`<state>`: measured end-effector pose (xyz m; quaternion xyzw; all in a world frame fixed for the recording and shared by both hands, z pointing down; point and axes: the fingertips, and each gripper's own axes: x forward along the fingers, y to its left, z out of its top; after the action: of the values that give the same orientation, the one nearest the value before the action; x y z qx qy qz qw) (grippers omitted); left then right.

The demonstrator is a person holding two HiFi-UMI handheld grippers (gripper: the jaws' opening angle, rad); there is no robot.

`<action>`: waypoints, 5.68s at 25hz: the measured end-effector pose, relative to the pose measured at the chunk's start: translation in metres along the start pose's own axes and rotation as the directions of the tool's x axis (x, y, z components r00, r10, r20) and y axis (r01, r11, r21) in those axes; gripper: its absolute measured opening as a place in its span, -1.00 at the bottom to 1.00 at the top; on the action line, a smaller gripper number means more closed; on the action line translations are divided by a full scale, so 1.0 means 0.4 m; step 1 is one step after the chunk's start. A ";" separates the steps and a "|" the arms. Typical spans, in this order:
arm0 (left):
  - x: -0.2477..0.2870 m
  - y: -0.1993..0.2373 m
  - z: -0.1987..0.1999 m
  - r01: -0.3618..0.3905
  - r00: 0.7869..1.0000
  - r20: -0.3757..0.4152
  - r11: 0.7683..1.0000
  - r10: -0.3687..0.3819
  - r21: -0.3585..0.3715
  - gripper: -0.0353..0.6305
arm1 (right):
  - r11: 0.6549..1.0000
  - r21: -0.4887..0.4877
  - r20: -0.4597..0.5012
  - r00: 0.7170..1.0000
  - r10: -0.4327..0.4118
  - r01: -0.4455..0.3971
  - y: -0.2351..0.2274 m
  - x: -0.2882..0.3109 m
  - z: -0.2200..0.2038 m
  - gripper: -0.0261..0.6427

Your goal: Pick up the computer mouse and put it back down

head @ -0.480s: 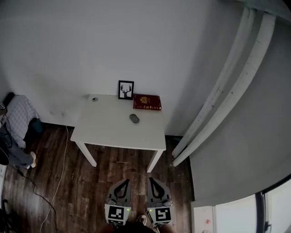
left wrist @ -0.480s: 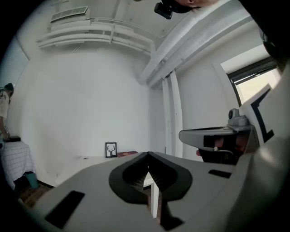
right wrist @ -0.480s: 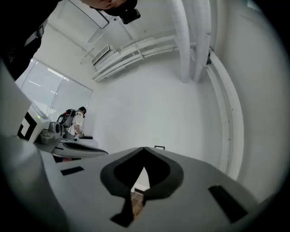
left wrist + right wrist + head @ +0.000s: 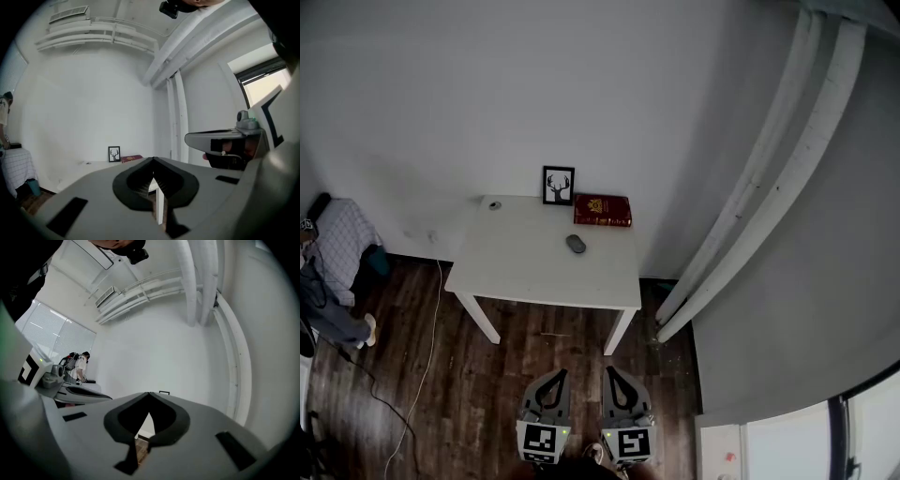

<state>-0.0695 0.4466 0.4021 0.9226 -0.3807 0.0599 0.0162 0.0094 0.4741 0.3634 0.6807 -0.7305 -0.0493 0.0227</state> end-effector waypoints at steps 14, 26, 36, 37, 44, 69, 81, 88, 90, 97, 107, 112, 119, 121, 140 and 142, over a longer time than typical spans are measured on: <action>0.040 -0.072 -0.037 -0.040 0.999 -0.039 0.996 0.037 -0.076 -0.89 | 0.998 0.019 -0.001 0.998 0.068 -0.068 -0.065 -0.020 -0.028 -0.86; 0.153 -0.022 -0.094 -0.042 0.994 -0.105 0.994 0.031 -0.102 -0.89 | 0.996 0.039 -0.029 0.996 0.084 -0.083 -0.108 0.097 -0.097 -0.86; 0.383 0.099 -0.125 0.041 0.990 -0.127 0.992 -0.056 -0.119 -0.89 | 0.998 0.034 -0.085 0.995 0.053 -0.050 -0.163 0.349 -0.163 -0.86; 0.401 0.117 -0.135 0.041 0.989 -0.135 0.992 -0.056 -0.116 -0.89 | 0.998 0.033 -0.097 0.994 0.054 -0.051 -0.164 0.376 -0.175 -0.86; 0.519 0.262 -0.140 0.087 0.981 -0.158 0.983 -0.112 -0.160 -0.89 | 0.998 0.005 -0.113 0.991 0.067 -0.067 -0.143 0.599 -0.150 -0.86; 0.810 0.504 -0.147 0.095 0.978 -0.169 0.980 -0.124 -0.172 -0.89 | 0.983 -0.094 -0.138 0.979 0.147 -0.161 -0.212 1.050 -0.174 -0.86; 0.964 0.524 -0.219 0.071 0.951 -0.283 0.978 -0.126 -0.197 -0.89 | 0.977 -0.042 -0.284 0.940 0.187 -0.207 -0.298 1.157 -0.350 -0.86; 0.984 0.525 -0.266 0.072 0.930 -0.338 0.972 -0.147 -0.225 -0.89 | 0.975 0.022 -0.394 0.894 0.213 -0.222 -0.315 1.186 -0.445 -0.86; 0.995 0.525 -0.275 0.074 0.925 -0.347 0.971 -0.152 -0.227 -0.89 | 0.972 0.047 -0.439 0.869 0.227 -0.231 -0.321 1.197 -0.479 -0.86; 1.031 0.549 -0.296 0.061 0.913 -0.383 0.974 -0.143 -0.219 -0.89 | 0.948 0.182 -0.651 0.691 0.316 -0.262 -0.309 1.241 -0.630 -0.86; 1.068 0.601 -0.343 0.002 0.890 -0.445 0.978 -0.096 -0.207 -0.89 | 0.931 0.236 -0.715 0.600 0.360 -0.277 -0.333 1.326 -0.760 -0.68; 1.095 0.613 -0.364 -0.022 0.876 -0.475 0.980 -0.077 -0.199 -0.89 | 0.922 0.272 -0.729 0.566 0.385 -0.277 -0.339 1.361 -0.824 -0.43; 1.099 0.629 -0.394 -0.073 0.861 -0.507 0.976 -0.043 -0.206 -0.89 | 0.897 0.345 -0.764 0.473 0.439 -0.276 -0.335 1.389 -0.923 -0.18; 1.095 0.637 -0.403 -0.097 0.853 -0.521 0.973 -0.028 -0.211 -0.89 | 0.890 0.369 -0.768 0.452 0.454 -0.267 -0.333 1.394 -0.947 -0.18; 1.082 0.644 -0.417 -0.153 0.841 -0.540 0.964 0.011 -0.218 -0.89 | 0.900 0.276 -0.830 0.389 0.400 -0.338 -0.311 1.408 -1.018 -0.03; 1.084 0.637 -0.414 -0.144 0.842 -0.540 0.965 0.004 -0.218 -0.89 | 0.892 0.266 -0.835 0.375 0.403 -0.367 -0.305 1.402 -1.013 -0.05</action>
<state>0.0393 -0.0255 0.6158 0.8443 -0.4009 0.2668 0.2352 0.1309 -0.1100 0.7347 0.4203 -0.7529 0.3236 0.3896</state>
